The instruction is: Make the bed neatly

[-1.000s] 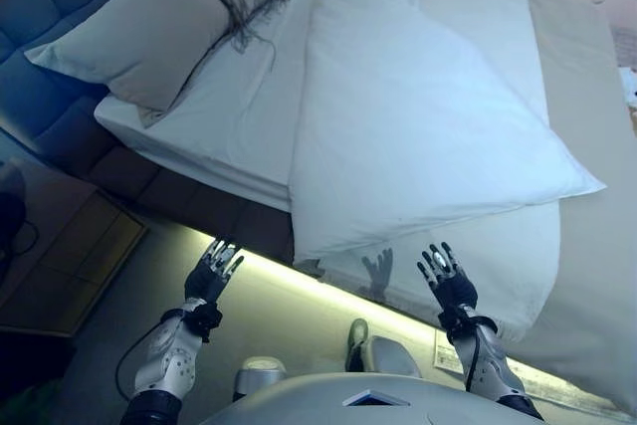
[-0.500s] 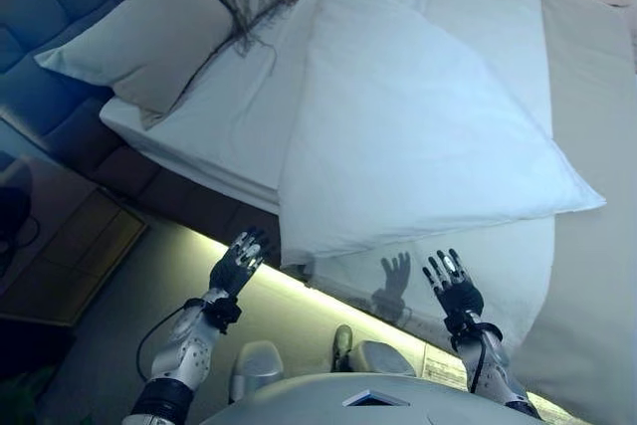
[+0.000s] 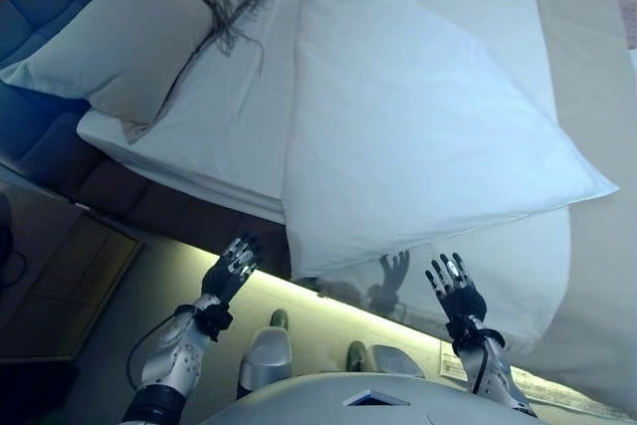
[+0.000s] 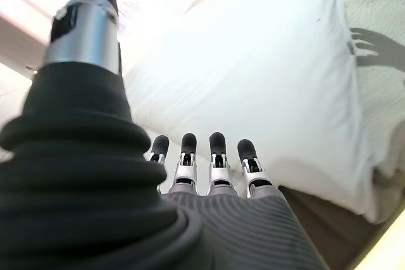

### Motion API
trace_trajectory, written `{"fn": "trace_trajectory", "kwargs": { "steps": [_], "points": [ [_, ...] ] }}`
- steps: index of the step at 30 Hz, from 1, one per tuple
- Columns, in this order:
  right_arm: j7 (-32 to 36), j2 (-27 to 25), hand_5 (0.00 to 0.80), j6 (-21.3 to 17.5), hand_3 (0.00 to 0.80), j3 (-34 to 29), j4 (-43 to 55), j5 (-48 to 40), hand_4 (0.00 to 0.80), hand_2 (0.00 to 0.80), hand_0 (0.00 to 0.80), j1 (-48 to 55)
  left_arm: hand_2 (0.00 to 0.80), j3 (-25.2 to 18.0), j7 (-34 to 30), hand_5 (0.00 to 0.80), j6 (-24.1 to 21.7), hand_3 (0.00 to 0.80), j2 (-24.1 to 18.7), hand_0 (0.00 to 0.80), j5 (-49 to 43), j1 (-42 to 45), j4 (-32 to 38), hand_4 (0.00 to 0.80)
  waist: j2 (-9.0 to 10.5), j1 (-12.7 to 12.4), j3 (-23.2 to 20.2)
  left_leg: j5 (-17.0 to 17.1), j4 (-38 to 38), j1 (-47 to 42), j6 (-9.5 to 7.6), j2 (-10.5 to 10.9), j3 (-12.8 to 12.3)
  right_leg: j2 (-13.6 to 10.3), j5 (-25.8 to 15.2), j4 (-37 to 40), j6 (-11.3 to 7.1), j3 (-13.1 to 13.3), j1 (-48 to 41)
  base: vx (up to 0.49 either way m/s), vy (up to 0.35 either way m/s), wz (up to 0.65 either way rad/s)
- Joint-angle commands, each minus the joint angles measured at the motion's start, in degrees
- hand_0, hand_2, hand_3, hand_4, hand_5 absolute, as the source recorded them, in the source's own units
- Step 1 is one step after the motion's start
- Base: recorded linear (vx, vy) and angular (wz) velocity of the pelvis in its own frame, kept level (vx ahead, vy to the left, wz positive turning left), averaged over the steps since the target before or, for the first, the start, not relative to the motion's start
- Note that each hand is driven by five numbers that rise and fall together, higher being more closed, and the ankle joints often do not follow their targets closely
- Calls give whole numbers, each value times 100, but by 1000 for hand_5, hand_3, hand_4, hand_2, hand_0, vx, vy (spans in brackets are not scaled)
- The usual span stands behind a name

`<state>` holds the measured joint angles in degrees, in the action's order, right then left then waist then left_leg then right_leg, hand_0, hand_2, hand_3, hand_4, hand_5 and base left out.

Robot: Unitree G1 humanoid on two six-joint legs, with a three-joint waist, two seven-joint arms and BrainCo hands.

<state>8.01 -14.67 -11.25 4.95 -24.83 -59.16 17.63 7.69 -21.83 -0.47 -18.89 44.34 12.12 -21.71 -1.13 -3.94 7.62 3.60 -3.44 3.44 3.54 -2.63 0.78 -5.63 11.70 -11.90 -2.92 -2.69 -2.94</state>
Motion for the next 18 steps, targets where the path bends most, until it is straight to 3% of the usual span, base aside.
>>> {"fn": "trace_trajectory", "kwargs": {
  "steps": [1, 5, 7, 8, 11, 14, 18],
  "points": [
    [80, 130, 0, -262, 0, 98, 521, 122, 0, 0, 0, 341, 0, -38, -60, 0, -198, 0, -225, 0, -177, 45, 496, 0, 78, 4, -506, 237, 172, 580, -410, 248, -95, -614, -862, -873, -499, -512, -356, 433, 269, -40],
    [92, 301, 0, -283, 0, 138, 460, 248, 0, 0, 0, 348, 0, 52, 129, 0, -272, 0, -298, 0, -102, -3, 510, 0, 42, -16, -609, 19, 12, 572, -679, 507, -155, -847, -1157, -1426, -416, -459, -325, 321, 192, -25],
    [8, 314, 0, -322, 0, 196, 435, 239, 0, 0, 0, 322, 0, 133, 184, 0, -331, 0, -325, 0, -111, -91, 379, 0, 6, -7, -629, -102, -43, 510, -824, 647, -107, -949, -1417, -2193, -422, -388, -151, 253, 211, -1],
    [-57, 319, 0, -314, 0, 195, 488, 215, 0, 0, 0, 336, 0, 167, 198, 0, -324, 0, -333, 0, -120, -112, 347, 0, -23, 32, -600, -187, -85, 385, -919, 771, -35, -975, -1602, -2973, -444, -275, 186, 198, 203, 1],
    [-122, 280, 0, -353, 0, 252, 510, 225, 0, 0, 0, 373, 0, 153, 276, 0, -327, 0, -336, 0, -129, -38, 428, 0, -92, 53, -538, -300, -155, 212, -967, 831, -23, -1038, -1659, -3302, -329, -282, 714, 151, 102, 7],
    [-177, 230, 0, -387, 0, 278, 354, 212, 0, 0, 0, 239, 0, 106, 493, 0, -355, 0, -351, 0, -45, 23, 585, 0, -86, 54, -404, -412, -168, 1, -859, 731, -148, -947, -1435, -1964, -205, -607, 1032, 111, -148, -10],
    [-129, 185, 0, -337, 0, 81, -217, 2, 0, 0, 0, -171, 0, -55, 579, 0, -482, 0, -420, 0, 90, 54, 645, 0, 118, 140, -223, -735, -37, -346, -669, 570, -338, -751, -1781, 132, -393, -788, 1344, 86, -269, -42]
  ]
}}
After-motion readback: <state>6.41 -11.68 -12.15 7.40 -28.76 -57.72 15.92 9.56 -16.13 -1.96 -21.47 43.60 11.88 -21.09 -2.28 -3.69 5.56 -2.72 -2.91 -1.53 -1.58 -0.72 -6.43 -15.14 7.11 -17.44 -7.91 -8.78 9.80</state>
